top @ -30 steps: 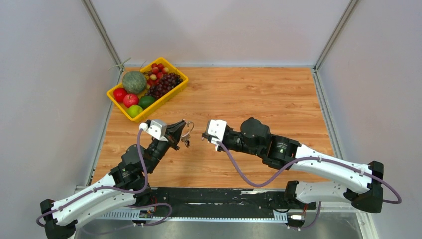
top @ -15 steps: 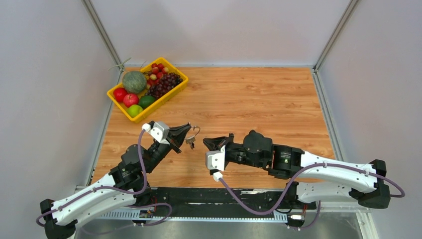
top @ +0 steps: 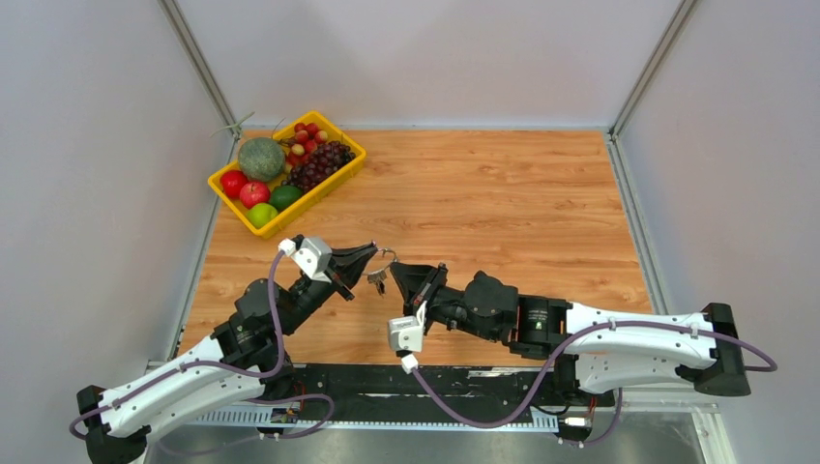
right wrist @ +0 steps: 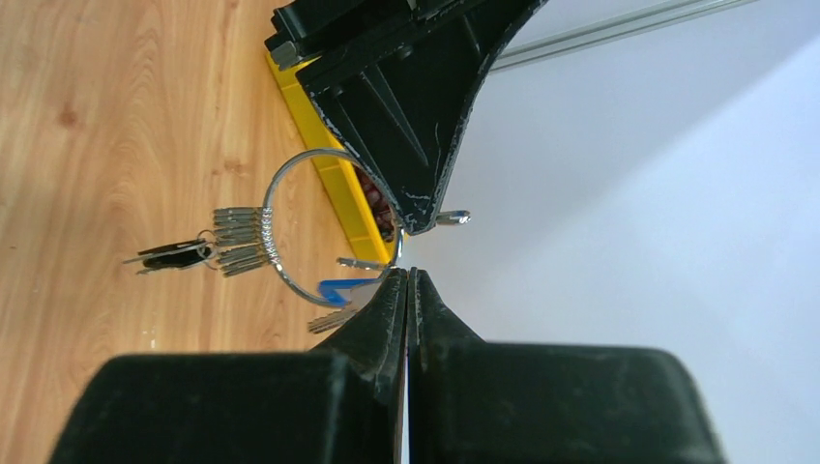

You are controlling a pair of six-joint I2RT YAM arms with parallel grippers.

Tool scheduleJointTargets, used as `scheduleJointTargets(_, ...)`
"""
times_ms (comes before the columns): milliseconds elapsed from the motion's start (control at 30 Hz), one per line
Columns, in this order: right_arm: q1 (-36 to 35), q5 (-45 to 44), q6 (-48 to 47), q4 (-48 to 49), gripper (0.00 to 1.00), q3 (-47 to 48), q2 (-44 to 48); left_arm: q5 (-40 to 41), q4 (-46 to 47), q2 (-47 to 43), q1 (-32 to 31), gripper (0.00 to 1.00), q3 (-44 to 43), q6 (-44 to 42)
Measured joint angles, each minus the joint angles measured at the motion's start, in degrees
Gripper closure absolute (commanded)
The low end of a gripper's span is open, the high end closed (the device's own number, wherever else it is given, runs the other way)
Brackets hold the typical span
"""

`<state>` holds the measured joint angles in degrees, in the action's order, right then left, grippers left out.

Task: Put the keys on the keyring

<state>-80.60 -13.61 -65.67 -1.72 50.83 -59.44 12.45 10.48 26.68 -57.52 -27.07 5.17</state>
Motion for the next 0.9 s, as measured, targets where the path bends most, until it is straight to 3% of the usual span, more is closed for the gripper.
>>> scheduleJointTargets(533,-0.4,-2.4,-9.1,10.4,1.0,-1.8,-3.3,-0.6,0.0,0.4,0.0,1.0,0.0,0.3)
scheduleJointTargets(733,-0.4,-1.6,-8.4,10.5,1.0,-1.8,-3.0,-0.6,0.0,0.3,0.0,1.0,0.0,0.6)
scheduleJointTargets(900,-0.4,1.0,-2.4,6.8,1.0,-1.4,0.4,-0.8,0.0,0.0,0.0,1.0,0.0,0.7)
